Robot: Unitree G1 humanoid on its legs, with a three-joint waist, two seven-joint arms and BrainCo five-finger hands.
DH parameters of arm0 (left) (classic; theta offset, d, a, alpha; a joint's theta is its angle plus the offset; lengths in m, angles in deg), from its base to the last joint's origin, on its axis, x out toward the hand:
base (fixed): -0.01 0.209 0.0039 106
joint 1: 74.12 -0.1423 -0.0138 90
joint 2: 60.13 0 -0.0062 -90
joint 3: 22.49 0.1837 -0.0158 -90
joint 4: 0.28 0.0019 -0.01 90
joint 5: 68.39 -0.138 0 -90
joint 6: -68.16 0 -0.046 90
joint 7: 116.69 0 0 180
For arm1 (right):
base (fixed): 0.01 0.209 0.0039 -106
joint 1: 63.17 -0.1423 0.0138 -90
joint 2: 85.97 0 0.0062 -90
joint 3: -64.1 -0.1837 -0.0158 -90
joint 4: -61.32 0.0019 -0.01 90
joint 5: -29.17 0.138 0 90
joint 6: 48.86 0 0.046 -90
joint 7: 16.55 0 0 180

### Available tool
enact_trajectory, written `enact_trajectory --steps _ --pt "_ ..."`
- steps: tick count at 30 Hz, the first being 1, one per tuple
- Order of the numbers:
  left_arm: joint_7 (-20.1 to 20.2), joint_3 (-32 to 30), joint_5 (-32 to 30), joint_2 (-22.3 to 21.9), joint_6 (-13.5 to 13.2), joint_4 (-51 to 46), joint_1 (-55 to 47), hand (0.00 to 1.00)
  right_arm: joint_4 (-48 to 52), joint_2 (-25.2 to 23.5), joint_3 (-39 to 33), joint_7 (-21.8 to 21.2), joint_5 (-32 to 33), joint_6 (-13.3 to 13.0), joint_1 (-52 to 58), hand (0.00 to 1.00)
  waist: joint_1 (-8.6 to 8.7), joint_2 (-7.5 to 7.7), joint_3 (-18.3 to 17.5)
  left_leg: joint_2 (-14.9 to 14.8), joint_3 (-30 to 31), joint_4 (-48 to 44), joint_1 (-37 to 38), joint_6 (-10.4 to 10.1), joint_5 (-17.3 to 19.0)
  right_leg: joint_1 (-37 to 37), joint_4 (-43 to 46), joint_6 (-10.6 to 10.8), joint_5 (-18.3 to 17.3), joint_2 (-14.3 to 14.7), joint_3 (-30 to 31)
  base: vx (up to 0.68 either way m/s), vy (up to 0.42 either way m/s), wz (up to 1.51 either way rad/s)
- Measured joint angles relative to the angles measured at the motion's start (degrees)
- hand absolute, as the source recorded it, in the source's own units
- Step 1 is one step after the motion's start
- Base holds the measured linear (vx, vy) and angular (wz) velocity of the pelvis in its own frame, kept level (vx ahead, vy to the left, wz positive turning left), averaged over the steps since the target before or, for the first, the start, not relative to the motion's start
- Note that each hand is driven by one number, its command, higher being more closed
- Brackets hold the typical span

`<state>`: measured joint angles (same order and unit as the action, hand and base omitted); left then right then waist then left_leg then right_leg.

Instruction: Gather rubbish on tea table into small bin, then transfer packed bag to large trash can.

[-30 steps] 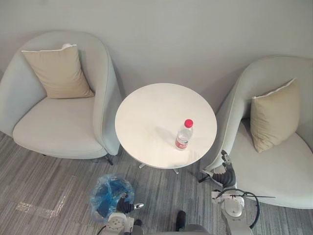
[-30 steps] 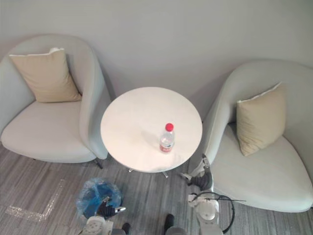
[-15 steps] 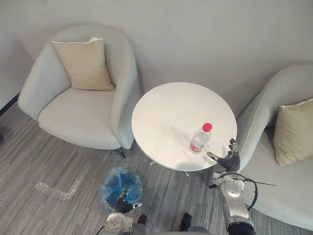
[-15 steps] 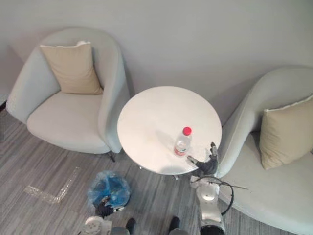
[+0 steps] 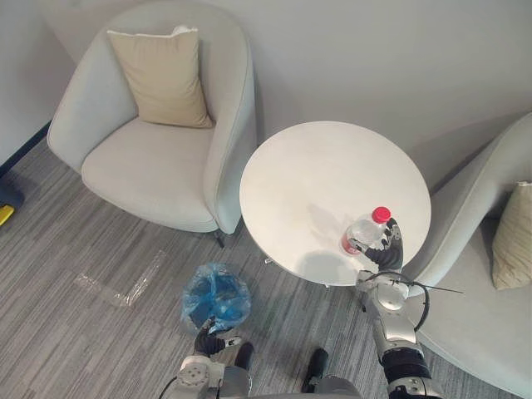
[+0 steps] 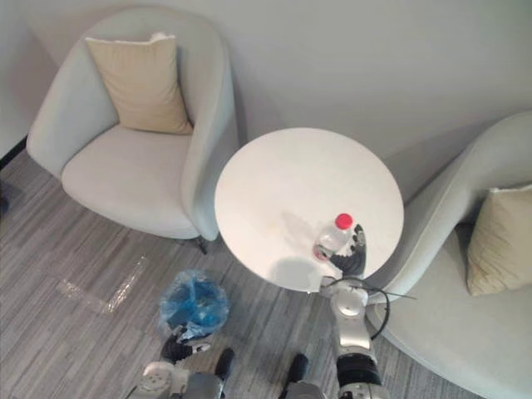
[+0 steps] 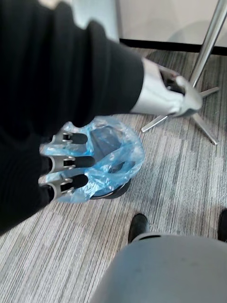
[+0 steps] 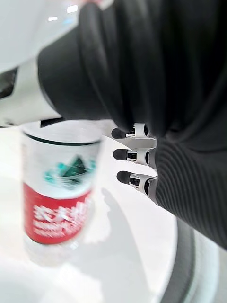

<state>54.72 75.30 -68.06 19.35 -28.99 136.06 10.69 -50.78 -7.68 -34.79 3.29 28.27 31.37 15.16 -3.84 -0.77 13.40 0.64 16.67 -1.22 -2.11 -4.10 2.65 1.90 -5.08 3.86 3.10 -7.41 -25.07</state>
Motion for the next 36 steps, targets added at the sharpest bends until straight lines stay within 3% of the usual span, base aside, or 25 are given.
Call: enact_trajectory --steps 4,5,10,23,31,33,36 --pt "0.0 -0.1 0.7 -0.3 -0.5 -1.1 0.0 0.0 0.0 0.7 -0.5 1.2 1.7 0.0 -2.9 0.0 -0.47 -0.03 0.9 0.5 0.3 -0.5 -1.7 0.3 -0.2 -1.1 0.0 0.2 0.1 -0.5 -0.7 -0.01 0.026 0.1" --pt "0.0 -0.1 1.1 -0.4 -1.0 -1.8 0.0 0.0 0.0 0.7 -1.2 1.5 2.2 0.0 -4.1 1.0 -0.67 -0.03 1.5 0.8 0.5 -1.3 -2.8 0.3 -0.2 -1.7 0.1 0.3 0.2 -0.7 -1.0 -0.02 0.029 0.13" --pt "-0.1 -0.1 1.6 -1.2 -1.7 -3.6 0.2 0.0 -0.1 3.0 -1.6 2.2 3.8 0.0 -7.2 1.0 -2.49 -0.74 2.9 1.1 1.1 -3.2 -5.0 0.3 -0.2 -4.0 3.6 0.4 -1.0 -1.9 -1.7 -0.02 0.031 0.11" --pt "-0.2 -0.1 2.1 -1.7 -2.0 -3.1 1.2 0.0 1.0 2.3 0.7 1.8 5.8 0.0 -5.4 1.0 -2.77 -0.42 3.0 1.0 0.7 -3.3 -5.7 0.3 -0.2 -5.9 6.3 0.4 -2.0 -2.3 -1.3 -0.01 0.007 0.0" --pt "-0.1 -0.1 2.0 -1.6 -1.9 -2.3 1.3 0.0 11.0 0.9 3.3 -0.8 3.1 -0.7 3.7 1.0 -1.4 1.0 2.3 1.3 -1.0 -2.9 -3.3 0.3 -0.2 -2.7 2.2 0.9 0.3 -1.9 1.0 0.0 0.015 -0.11" --pt "-0.1 -0.1 1.9 -1.2 -1.9 -1.8 1.3 0.0 14.5 0.2 5.0 -1.9 2.8 -1.1 6.2 1.0 -0.85 1.93 1.8 1.1 -1.9 -2.8 -3.2 0.3 -0.2 -2.5 0.8 0.7 1.3 -1.5 1.8 -0.04 0.006 -0.19" --pt "0.0 0.1 1.2 -1.2 -1.9 -0.9 1.3 0.0 19.0 0.1 7.4 -3.6 0.8 -1.7 9.9 1.0 0.41 2.19 1.6 1.1 -2.5 -2.8 -2.2 0.3 -0.2 -1.7 0.4 0.8 1.7 -1.5 2.7 -0.05 0.015 -0.14"
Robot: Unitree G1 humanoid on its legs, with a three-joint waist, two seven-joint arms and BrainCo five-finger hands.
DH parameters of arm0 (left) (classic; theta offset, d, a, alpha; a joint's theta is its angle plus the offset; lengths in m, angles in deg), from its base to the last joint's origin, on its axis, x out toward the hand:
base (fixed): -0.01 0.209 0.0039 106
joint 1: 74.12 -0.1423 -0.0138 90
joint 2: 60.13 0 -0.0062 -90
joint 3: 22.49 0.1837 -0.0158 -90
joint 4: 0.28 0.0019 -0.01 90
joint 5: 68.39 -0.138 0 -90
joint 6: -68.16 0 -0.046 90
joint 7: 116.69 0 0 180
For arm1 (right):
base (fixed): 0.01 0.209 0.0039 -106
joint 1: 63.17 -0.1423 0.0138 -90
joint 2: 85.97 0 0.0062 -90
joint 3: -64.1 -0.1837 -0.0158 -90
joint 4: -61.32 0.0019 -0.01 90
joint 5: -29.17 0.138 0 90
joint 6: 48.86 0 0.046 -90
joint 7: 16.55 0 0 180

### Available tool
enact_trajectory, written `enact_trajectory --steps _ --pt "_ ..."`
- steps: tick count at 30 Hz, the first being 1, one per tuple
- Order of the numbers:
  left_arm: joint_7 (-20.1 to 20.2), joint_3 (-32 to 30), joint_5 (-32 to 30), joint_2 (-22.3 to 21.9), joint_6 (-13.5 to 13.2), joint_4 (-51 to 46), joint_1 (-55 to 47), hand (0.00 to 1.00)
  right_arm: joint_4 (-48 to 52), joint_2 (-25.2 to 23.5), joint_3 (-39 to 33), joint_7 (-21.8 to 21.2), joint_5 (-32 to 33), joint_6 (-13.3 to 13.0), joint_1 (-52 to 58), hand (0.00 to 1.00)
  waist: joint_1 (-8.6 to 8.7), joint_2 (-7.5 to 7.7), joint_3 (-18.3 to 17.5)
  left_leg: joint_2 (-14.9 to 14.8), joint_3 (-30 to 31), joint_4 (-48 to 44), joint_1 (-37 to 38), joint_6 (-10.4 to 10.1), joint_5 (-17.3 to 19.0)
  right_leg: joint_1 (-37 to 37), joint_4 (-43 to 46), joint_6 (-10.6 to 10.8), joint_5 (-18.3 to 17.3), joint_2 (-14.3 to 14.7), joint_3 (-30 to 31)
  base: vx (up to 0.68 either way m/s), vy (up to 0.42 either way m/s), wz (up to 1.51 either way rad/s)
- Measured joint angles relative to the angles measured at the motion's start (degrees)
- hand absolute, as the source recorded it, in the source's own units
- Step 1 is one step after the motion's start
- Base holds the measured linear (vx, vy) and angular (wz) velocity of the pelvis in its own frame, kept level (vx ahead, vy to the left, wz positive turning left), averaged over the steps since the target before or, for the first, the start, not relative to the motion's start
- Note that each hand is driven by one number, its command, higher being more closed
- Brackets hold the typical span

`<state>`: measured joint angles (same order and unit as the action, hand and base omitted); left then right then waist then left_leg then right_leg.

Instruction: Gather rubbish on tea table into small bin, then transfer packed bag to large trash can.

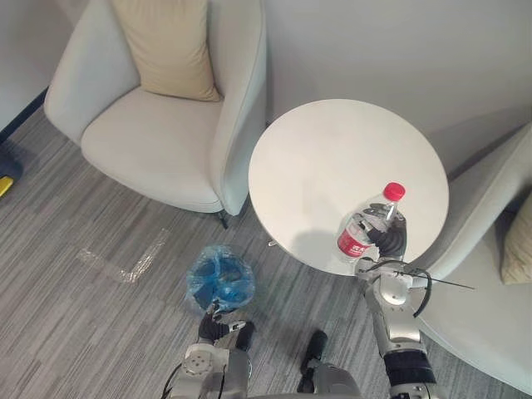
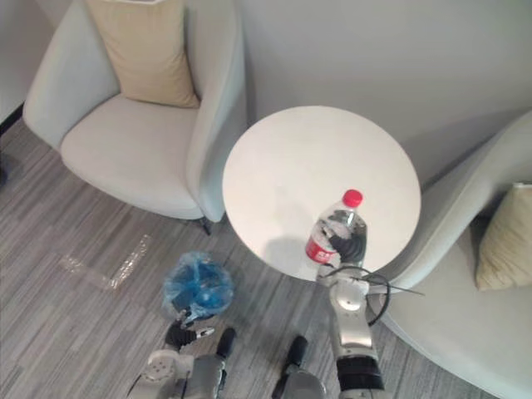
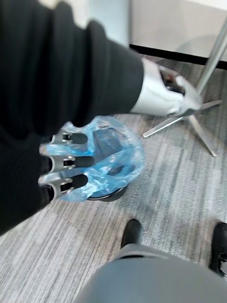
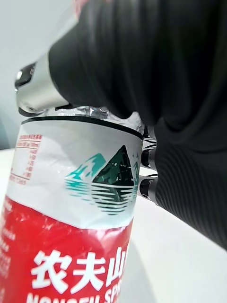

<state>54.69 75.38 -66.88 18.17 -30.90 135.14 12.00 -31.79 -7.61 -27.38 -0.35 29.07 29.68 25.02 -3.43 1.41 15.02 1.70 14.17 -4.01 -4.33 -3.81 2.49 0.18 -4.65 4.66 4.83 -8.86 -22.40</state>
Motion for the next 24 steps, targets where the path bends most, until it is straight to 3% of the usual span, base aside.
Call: enact_trajectory --steps 4,15,22,24 --pt "0.0 0.1 -0.3 0.1 0.1 1.4 0.0 0.0 5.3 -1.9 2.6 -2.3 0.0 -1.8 6.3 1.0 0.83 0.47 -1.2 -0.4 -1.8 0.1 0.7 0.0 0.0 0.0 -0.4 -0.1 0.7 0.4 2.0 -0.07 0.017 -0.21" --pt "0.0 2.8 -0.3 0.8 0.5 4.5 0.1 0.0 11.5 -2.0 7.7 -5.3 -4.1 -2.7 13.9 1.0 2.17 0.37 -3.8 -1.9 -4.4 1.2 3.5 -0.1 0.1 1.3 -0.4 -0.4 0.9 1.6 4.8 -0.03 -0.003 -0.13" --pt "-0.1 4.6 -0.3 0.9 0.4 5.2 0.4 0.0 16.2 0.2 10.6 -4.6 -6.5 -4.0 14.0 1.0 2.23 -0.46 -4.1 -1.8 -2.7 -0.6 1.5 -0.2 0.3 1.0 -0.4 -0.9 0.8 1.8 3.5 -0.02 -0.005 0.13" --pt "-0.2 4.6 -0.3 0.2 0.4 5.4 1.3 0.0 15.9 2.2 11.7 -3.8 -6.8 -4.0 11.6 1.0 2.01 -1.67 -3.5 -1.7 -2.1 -2.8 -1.7 0.3 0.9 -1.5 2.1 -1.6 -0.7 1.8 2.8 -0.07 0.003 0.23"
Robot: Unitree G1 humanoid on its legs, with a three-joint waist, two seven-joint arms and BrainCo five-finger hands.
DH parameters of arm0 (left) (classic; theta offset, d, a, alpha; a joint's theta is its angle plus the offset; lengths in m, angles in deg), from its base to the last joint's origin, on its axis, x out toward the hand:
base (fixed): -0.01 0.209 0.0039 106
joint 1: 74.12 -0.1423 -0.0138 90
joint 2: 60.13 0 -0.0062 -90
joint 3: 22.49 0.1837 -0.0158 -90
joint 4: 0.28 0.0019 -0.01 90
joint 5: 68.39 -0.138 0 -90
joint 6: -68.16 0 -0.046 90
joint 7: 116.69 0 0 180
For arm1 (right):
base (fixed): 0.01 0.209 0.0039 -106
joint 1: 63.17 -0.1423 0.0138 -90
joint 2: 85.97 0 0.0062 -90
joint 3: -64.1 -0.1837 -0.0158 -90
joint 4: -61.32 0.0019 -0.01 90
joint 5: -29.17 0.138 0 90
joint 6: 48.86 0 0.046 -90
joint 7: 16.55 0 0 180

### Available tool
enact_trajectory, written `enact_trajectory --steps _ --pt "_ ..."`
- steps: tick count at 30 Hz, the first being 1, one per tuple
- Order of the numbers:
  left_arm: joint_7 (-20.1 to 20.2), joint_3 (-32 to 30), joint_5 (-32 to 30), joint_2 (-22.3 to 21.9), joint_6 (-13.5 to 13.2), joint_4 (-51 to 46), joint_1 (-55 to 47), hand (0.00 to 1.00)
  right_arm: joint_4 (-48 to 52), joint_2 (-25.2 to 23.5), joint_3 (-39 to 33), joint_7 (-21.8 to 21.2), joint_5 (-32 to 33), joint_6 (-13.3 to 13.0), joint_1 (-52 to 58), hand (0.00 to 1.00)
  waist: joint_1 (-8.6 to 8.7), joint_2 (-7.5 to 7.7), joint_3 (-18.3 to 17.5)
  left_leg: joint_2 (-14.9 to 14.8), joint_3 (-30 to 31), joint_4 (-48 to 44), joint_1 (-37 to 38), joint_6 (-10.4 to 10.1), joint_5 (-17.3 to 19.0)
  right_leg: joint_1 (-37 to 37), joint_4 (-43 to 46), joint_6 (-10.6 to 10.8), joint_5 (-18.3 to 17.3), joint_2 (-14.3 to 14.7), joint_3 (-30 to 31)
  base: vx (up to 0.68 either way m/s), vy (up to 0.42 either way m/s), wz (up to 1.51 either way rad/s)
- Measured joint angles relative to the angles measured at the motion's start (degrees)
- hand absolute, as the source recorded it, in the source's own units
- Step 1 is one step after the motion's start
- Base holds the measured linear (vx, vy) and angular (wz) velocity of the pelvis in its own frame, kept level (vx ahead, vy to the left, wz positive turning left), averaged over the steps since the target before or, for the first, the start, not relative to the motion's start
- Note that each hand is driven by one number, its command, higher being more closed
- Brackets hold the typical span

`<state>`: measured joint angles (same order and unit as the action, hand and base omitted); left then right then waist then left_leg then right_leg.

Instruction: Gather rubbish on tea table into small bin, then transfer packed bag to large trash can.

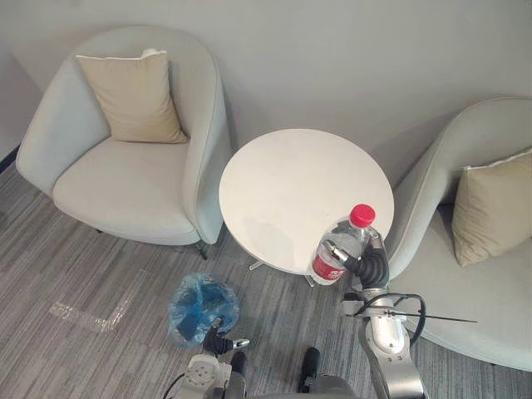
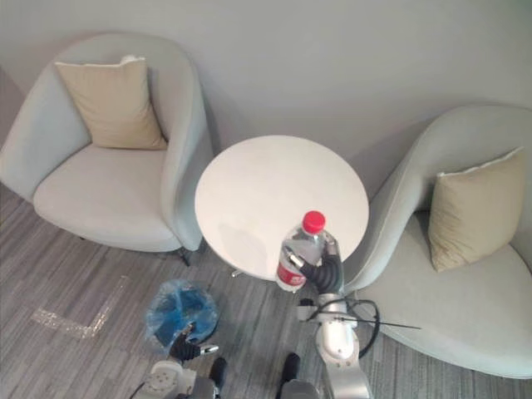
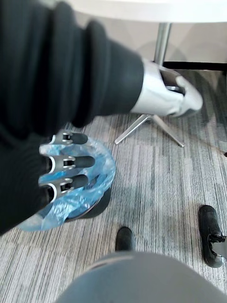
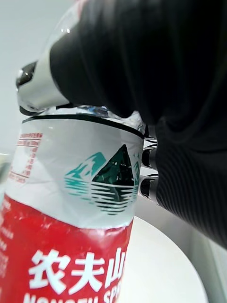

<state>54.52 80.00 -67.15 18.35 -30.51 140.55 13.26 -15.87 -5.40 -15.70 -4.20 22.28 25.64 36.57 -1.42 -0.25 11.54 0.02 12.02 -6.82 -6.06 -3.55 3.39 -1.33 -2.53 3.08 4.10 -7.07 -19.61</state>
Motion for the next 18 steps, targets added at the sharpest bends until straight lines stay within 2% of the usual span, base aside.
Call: enact_trajectory --steps 1,2,3,4,5,6,7,9,10,14,16,17,18 --pt "0.0 0.0 0.0 -0.3 0.0 -0.1 0.0 0.0 0.0 0.2 0.2 0.1 0.0 0.0 -0.4 1.0 -0.04 -0.27 0.1 0.0 0.0 -0.4 -0.5 0.6 0.7 -0.4 0.6 0.0 -0.5 0.0 -0.1 -0.06 0.006 0.12" --pt "0.0 0.0 0.0 -0.7 -0.2 -0.2 0.1 0.0 -0.1 0.4 0.6 0.3 -0.3 0.1 -1.4 1.0 -0.06 -0.76 0.2 -0.3 -1.4 -0.6 -1.3 2.0 1.5 -1.2 1.3 -0.1 -1.0 0.0 -0.2 -0.05 -0.015 0.27" --pt "0.0 0.0 0.0 -0.7 -0.3 0.1 0.0 0.0 -0.2 0.3 1.4 0.9 -1.4 0.2 -2.2 1.0 0.12 -0.65 0.1 -1.6 -6.9 1.5 -0.8 6.2 3.3 -1.3 0.9 -0.7 -1.6 -0.2 -0.1 0.0 -0.026 0.57" --pt "0.0 -0.1 -0.1 -0.8 -0.4 1.1 0.4 0.0 -0.3 0.2 1.3 1.3 -2.1 0.1 -3.4 1.0 0.99 -0.22 -0.6 -3.3 -14.7 -1.3 -1.8 5.5 4.4 -1.8 0.6 -1.5 -0.9 -2.0 -2.4 0.03 -0.019 0.59" --pt "0.0 0.0 -0.1 -1.0 -0.4 1.2 0.4 0.0 -0.3 0.4 1.3 1.4 -2.1 0.1 -3.6 1.0 1.07 -0.44 -0.6 -3.8 -15.9 -2.4 -2.3 5.5 4.4 -1.9 0.8 -1.5 -0.9 -2.0 -2.8 0.07 0.03 0.72" --pt "0.1 0.8 -0.4 -2.3 -0.4 1.2 -0.1 0.0 -0.4 1.2 0.0 1.7 -2.1 0.2 -4.1 1.0 1.38 -2.85 -1.9 -7.9 -25.5 -8.0 -4.4 7.5 2.5 -2.7 3.1 -1.5 -1.6 -1.7 -5.7 0.1 0.068 0.95" --pt "0.1 2.3 -1.3 -3.3 -0.5 1.0 -0.2 0.0 -1.1 1.0 -2.0 2.3 -2.1 0.3 -4.2 1.0 2.16 -3.43 -2.3 -8.3 -30.3 -5.8 -3.7 4.4 0.6 -2.3 5.0 -1.1 -2.9 -2.2 -8.0 0.09 0.062 1.14" --pt "0.1 4.1 -2.4 -3.5 -0.6 0.9 -0.4 0.0 -2.7 0.5 -3.0 2.7 -2.1 0.3 -4.9 1.0 2.43 -3.27 -2.2 -7.4 -30.1 1.0 0.2 1.1 -1.5 -0.5 5.1 -1.1 -2.8 -2.7 -10.6 0.09 0.084 0.86" --pt "0.1 4.7 -3.3 -3.4 -0.6 1.0 -0.4 0.0 -3.7 0.0 -3.1 2.8 -2.1 0.4 -5.3 1.0 2.16 -2.62 -2.2 -6.5 -29.3 4.4 1.9 0.2 -3.5 0.1 5.1 -1.1 -2.8 -3.0 -11.1 0.07 0.097 0.47" --pt "0.0 4.4 -3.9 -2.3 -0.6 1.5 -1.0 0.0 -6.9 -2.9 -1.7 2.3 -2.2 0.6 -5.4 1.0 1.8 -1.43 -2.6 -4.6 -27.4 6.8 4.5 0.2 -4.5 2.7 5.4 -0.7 -3.0 -4.3 -11.6 0.04 0.101 0.34" --pt "0.0 4.3 -3.9 -1.2 -0.5 1.6 -1.0 0.0 -8.0 -4.1 0.7 1.6 -2.2 0.9 -5.4 1.0 1.76 -0.62 -2.3 -2.0 -26.3 6.7 5.2 1.7 -3.2 2.4 10.5 2.6 -6.4 -8.2 -11.9 0.01 0.137 0.3" --pt "0.0 4.3 -3.9 -1.1 -0.5 1.6 -1.0 0.0 -8.5 -4.1 1.0 1.5 -2.2 0.9 -5.4 1.0 1.8 -0.46 -2.3 -1.4 -25.8 6.6 5.1 1.8 -2.9 2.4 11.7 2.8 -7.1 -9.1 -12.0 -0.03 0.131 0.42" --pt "0.0 4.3 -4.0 -0.9 -0.5 1.7 -1.0 0.0 -10.1 -4.1 1.3 1.0 -2.2 1.0 -5.3 1.0 2.07 -0.01 -2.3 0.0 -24.6 6.2 5.3 2.4 -1.5 2.4 14.9 3.0 -8.8 -11.2 -12.1 -0.01 0.129 0.55"
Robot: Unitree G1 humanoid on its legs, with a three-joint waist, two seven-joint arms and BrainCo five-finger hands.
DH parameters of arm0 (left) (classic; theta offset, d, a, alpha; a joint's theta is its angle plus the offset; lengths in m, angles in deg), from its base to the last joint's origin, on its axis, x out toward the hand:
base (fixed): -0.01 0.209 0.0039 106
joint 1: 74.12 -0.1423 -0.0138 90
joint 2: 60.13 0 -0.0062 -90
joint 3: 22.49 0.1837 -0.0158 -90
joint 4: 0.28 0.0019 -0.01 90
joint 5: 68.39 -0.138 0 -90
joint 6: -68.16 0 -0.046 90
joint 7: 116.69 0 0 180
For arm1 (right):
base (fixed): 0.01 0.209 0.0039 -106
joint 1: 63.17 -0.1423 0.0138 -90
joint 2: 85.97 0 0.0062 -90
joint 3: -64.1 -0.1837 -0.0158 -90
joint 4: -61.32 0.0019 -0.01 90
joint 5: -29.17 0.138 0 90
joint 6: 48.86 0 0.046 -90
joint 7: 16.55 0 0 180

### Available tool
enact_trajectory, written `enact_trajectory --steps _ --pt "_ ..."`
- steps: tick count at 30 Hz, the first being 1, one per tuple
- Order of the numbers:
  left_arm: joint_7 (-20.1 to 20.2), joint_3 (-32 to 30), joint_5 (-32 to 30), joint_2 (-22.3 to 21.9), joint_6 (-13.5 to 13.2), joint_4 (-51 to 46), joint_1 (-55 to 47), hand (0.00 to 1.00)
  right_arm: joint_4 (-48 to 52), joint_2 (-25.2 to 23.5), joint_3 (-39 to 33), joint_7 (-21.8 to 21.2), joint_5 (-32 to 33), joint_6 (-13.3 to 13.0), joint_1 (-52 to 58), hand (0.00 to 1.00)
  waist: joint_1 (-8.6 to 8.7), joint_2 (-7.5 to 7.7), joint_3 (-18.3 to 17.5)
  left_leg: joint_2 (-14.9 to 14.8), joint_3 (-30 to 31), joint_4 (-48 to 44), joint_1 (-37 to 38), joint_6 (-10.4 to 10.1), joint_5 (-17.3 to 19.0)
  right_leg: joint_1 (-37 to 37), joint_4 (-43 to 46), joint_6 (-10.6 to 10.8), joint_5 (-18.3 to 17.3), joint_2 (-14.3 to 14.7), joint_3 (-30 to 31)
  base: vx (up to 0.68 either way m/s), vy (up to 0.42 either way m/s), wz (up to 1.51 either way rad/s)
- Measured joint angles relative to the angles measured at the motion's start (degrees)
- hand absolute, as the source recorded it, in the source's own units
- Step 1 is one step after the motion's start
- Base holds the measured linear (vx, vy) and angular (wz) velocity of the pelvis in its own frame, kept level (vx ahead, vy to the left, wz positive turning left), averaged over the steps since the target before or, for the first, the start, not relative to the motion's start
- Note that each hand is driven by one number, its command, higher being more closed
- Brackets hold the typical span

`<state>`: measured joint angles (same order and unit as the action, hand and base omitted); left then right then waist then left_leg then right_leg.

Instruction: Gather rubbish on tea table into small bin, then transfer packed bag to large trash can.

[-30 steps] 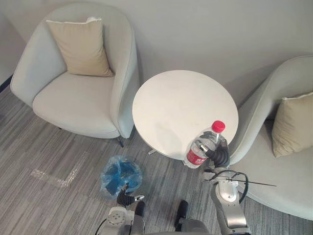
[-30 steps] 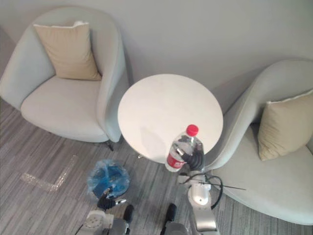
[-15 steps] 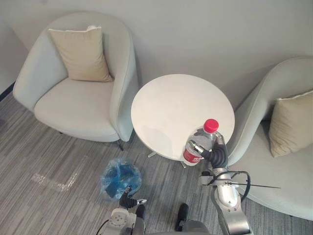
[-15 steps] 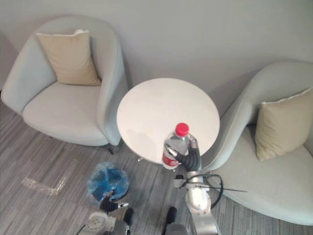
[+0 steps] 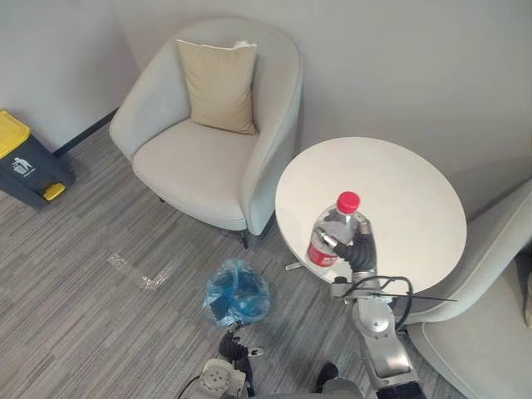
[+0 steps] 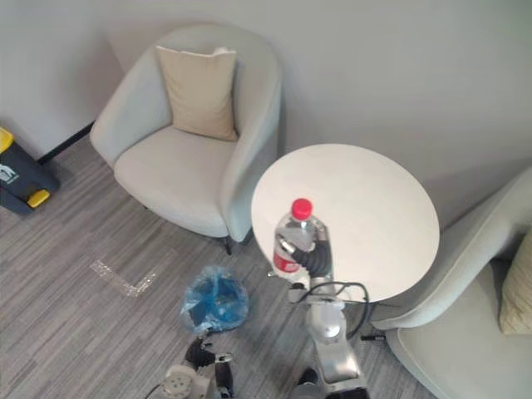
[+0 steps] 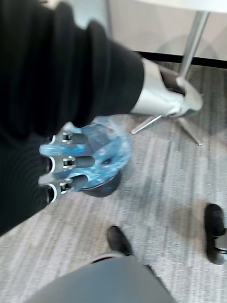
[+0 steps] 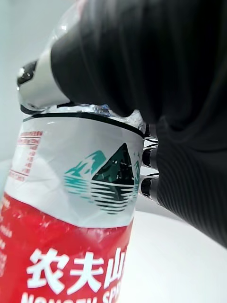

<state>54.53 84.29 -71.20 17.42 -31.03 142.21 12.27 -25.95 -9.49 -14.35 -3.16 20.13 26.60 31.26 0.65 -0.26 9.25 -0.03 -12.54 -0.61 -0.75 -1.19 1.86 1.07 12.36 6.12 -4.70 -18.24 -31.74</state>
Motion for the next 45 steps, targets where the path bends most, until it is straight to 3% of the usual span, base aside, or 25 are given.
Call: enact_trajectory --steps 2,3,4,5,6,7,8,10,11,12,15,19,24,25,26,28,34,37,40,45 --pt "0.0 -0.1 0.0 0.3 0.0 0.0 -0.2 0.0 -1.2 0.2 0.0 -0.4 0.0 0.5 0.6 1.0 0.39 0.01 0.0 0.7 2.9 -0.6 0.0 0.5 0.4 -1.6 5.8 -2.8 -0.3 -1.0 5.7 0.03 0.134 0.73" --pt "-0.1 -0.1 0.0 0.7 -0.1 0.1 -0.5 0.0 -1.5 0.5 0.0 -0.9 0.0 1.0 1.1 1.0 0.91 -0.02 0.0 0.4 5.8 -0.7 0.2 0.8 0.3 -5.1 12.2 -6.8 0.2 -0.1 13.1 0.07 0.083 0.69" --pt "-0.1 -0.2 0.1 0.7 -0.1 0.0 -0.4 0.0 -1.5 0.5 -0.1 -1.0 0.0 1.0 1.3 1.0 1.11 -0.05 0.0 0.2 6.8 -0.7 0.3 1.0 0.2 -6.3 13.8 -8.4 0.1 0.6 15.8 0.14 -0.007 1.06" --pt "-0.1 -1.2 0.1 1.8 0.0 0.6 -0.4 0.0 -1.5 0.4 0.2 -1.6 0.0 1.0 2.1 1.0 1.77 -0.25 0.3 -1.5 10.4 -1.0 0.1 1.0 0.2 -7.4 14.0 -5.2 -4.8 5.9 23.2 0.13 -0.079 0.83" --pt "-0.2 -1.6 0.1 2.0 0.0 0.9 -0.3 0.0 -1.5 0.2 0.4 -1.8 0.0 1.0 2.2 1.0 1.9 -0.15 0.4 -1.9 11.5 -1.2 0.0 1.0 0.1 -7.8 13.5 -4.7 -5.9 7.6 24.8 0.13 -0.133 1.05" --pt "-0.2 -2.1 0.1 2.4 0.0 1.7 0.0 0.0 -1.3 0.2 0.4 -2.1 0.0 1.0 2.2 1.0 2.03 0.02 0.3 -2.7 14.0 -1.9 -0.3 0.7 0.2 -8.9 11.8 -3.8 -7.1 11.3 28.0 0.1 -0.134 1.0" --pt "-0.2 -2.2 0.1 2.5 0.0 2.5 0.4 0.0 -1.1 0.3 0.0 -2.1 0.0 1.0 2.4 1.0 2.37 0.5 0.3 -2.5 15.8 -2.7 -0.6 -0.4 0.1 -9.2 8.3 -3.5 -6.8 13.1 29.6 0.1 -0.144 1.22" --pt "-0.1 -2.2 0.0 2.8 -0.1 2.7 0.9 0.0 -0.7 0.2 -0.3 -2.0 0.0 1.0 2.7 1.0 2.27 2.65 -0.1 0.0 18.1 -5.1 -1.6 -1.3 1.2 -8.9 3.7 -3.9 -1.6 12.4 29.4 0.11 -0.163 0.97" --pt "-0.2 -2.4 0.0 2.3 0.1 3.5 2.0 0.0 -1.3 0.7 -0.8 -2.1 0.0 1.1 2.3 1.0 1.91 2.75 0.2 0.7 19.8 -7.7 -2.1 -2.2 2.6 -7.4 3.2 -2.6 -2.8 11.3 27.6 0.15 -0.18 0.79" --pt "-0.2 -2.3 0.0 1.5 -0.1 3.2 1.7 0.0 -1.2 1.4 -1.3 -2.1 0.0 1.2 2.5 1.0 1.21 0.73 -0.1 -0.3 20.0 -9.0 -3.2 -2.7 3.4 -6.3 1.6 -2.8 -2.6 12.1 26.0 0.15 -0.166 0.69" --pt "-0.1 -3.6 0.0 0.9 0.0 3.0 1.3 0.0 -1.2 1.4 -2.1 -2.2 0.1 1.2 2.7 1.0 0.44 -0.63 -0.1 -2.3 21.0 -9.6 -2.9 -3.8 4.6 -3.1 -1.1 -2.9 -2.5 14.1 24.0 0.11 -0.133 0.32" --pt "-0.1 -5.1 0.1 0.8 0.0 2.6 0.8 0.0 -1.2 0.9 -2.4 -2.3 0.1 1.0 3.2 1.0 0.01 0.36 -0.4 -3.6 22.1 -8.5 -1.0 -4.2 4.8 0.7 -3.8 -2.9 -2.5 15.4 21.7 0.07 -0.09 0.29" --pt "-0.2 -5.1 0.3 0.8 0.0 1.9 0.7 0.0 -1.5 -0.2 -2.4 -2.5 0.1 1.0 4.8 1.0 -0.39 0.68 -0.5 -2.3 25.2 -8.5 -2.1 -4.7 4.0 2.6 -5.6 -3.0 -2.5 14.5 17.6 0.01 0.011 0.43" --pt "-0.2 -5.0 0.4 0.8 0.0 1.5 0.5 0.0 -1.6 -0.3 -2.4 -2.6 0.0 1.0 4.9 1.0 -0.54 0.75 -0.4 -2.1 25.0 -8.1 -2.6 -4.3 3.4 2.8 -5.9 -3.0 -2.5 13.9 16.1 -0.03 0.049 0.69" --pt "-0.3 -5.0 0.7 1.0 0.0 1.0 0.5 0.0 -1.6 -0.7 -2.3 -2.6 -0.1 1.0 5.1 1.0 -0.62 0.94 -0.4 -3.1 20.2 -7.7 -3.5 -2.7 3.6 2.9 -6.0 -3.0 -2.5 13.2 14.2 -0.05 0.057 0.75" --pt "-0.9 -5.0 0.7 0.8 0.0 0.8 0.6 0.0 -1.7 -0.5 -2.4 -2.6 -0.2 1.0 5.4 1.0 -0.59 0.92 -0.4 -4.6 14.4 -8.0 -4.3 -3.1 2.5 3.0 -5.8 -2.9 -2.8 12.6 12.7 -0.03 0.064 0.55" --pt "-1.1 -5.0 0.7 2.8 -0.1 0.2 0.2 0.0 -10.0 -0.2 0.8 -2.6 -4.1 1.0 1.9 1.0 -1.09 2.35 -0.3 -2.1 13.9 -7.3 -5.1 -2.8 1.2 1.8 -4.4 -2.2 -3.2 10.2 13.5 0.0 0.082 0.06" --pt "-1.2 -5.8 0.8 3.5 -0.2 -0.8 1.3 0.0 -15.4 0.4 3.2 -2.9 -4.6 1.1 -3.6 1.0 -1.11 1.11 2.6 -2.2 13.5 -13.2 -11.5 -2.2 2.7 -3.6 -1.0 -2.2 -3.3 10.1 14.7 -0.1 0.081 -0.07" --pt "-1.6 -7.2 2.1 3.6 -0.4 -1.6 4.6 0.0 -19.1 2.6 5.1 -3.0 -4.8 1.1 -11.9 1.0 -1.34 -0.68 8.5 -2.4 13.4 -19.2 -19.9 -1.4 3.7 -11.7 4.7 -2.3 -4.1 9.6 15.4 -0.15 0.064 -0.01" --pt "-3.5 -9.1 3.1 3.6 -1.0 -4.5 8.6 0.0 -24.3 5.4 6.7 -1.4 -6.8 2.1 -21.9 1.0 -2.75 -1.71 13.7 -2.3 12.8 -24.9 -29.7 -0.9 3.8 -22.5 12.1 -2.5 -5.3 8.4 16.7 -0.13 0.052 -0.04"
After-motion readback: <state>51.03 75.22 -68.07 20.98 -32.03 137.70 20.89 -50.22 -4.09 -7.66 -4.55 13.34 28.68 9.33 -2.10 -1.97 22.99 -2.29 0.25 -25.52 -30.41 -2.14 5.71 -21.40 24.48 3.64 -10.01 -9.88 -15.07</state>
